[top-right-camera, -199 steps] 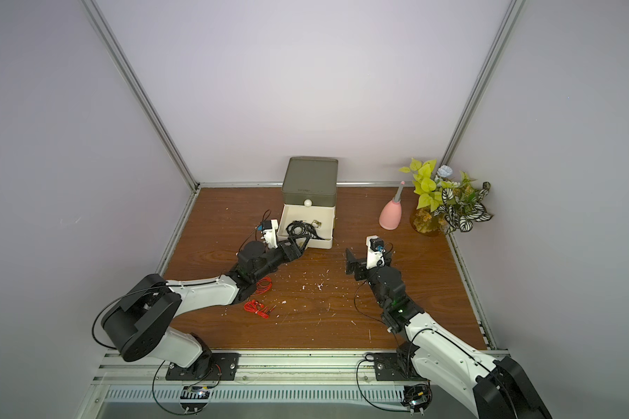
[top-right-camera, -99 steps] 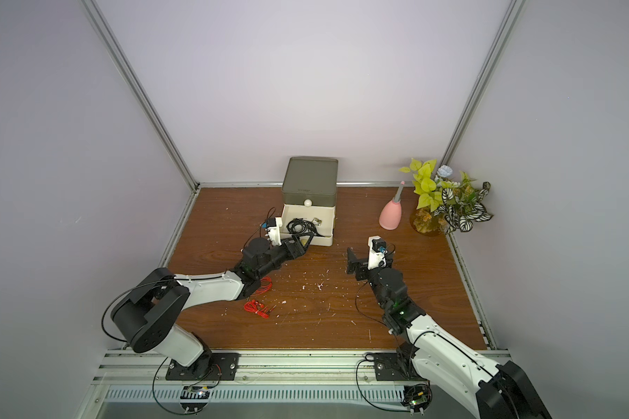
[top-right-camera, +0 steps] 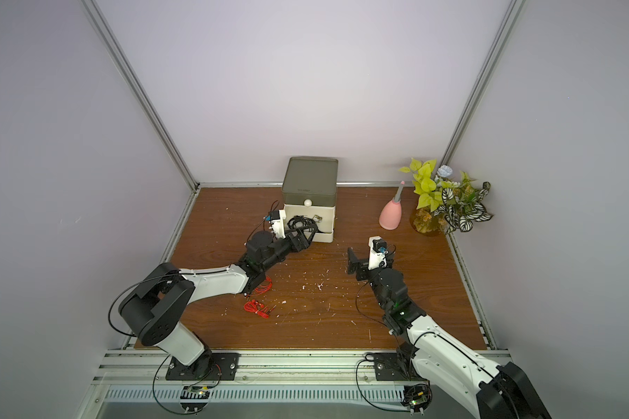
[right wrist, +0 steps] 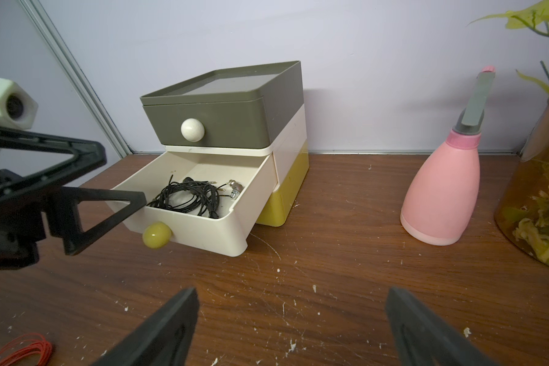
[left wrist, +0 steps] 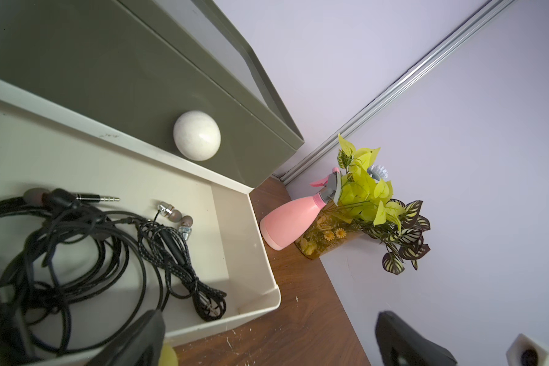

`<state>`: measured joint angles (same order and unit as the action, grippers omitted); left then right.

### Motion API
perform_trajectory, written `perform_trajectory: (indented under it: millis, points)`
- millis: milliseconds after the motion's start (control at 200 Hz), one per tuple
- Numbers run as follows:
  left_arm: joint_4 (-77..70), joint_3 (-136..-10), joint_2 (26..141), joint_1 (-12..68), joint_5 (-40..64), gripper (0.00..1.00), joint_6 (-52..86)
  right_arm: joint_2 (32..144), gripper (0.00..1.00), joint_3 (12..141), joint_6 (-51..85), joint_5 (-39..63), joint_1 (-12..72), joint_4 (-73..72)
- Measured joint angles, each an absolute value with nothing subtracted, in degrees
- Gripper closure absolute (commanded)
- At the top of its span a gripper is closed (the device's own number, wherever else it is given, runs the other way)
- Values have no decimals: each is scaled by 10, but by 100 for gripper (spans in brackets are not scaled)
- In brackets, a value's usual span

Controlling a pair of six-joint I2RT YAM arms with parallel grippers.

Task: Place the wired earphones into the drawer by color
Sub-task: Close the drawer in the storage box.

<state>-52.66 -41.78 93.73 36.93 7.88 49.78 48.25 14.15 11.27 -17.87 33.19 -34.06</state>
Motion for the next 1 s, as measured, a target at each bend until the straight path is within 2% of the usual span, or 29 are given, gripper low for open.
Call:
perform_trajectory:
  millis: [380,616,1001]
  points:
    - [-524,-426,941,364,88,0,490,481,1,142,112,-180,332,-341]
    - [-510,-422,902,364,96,0,489,481,1,142,111,-180,332,-341]
    - [-473,-371,870,364,103,0,495,482,1,142,109,-180,332,-341]
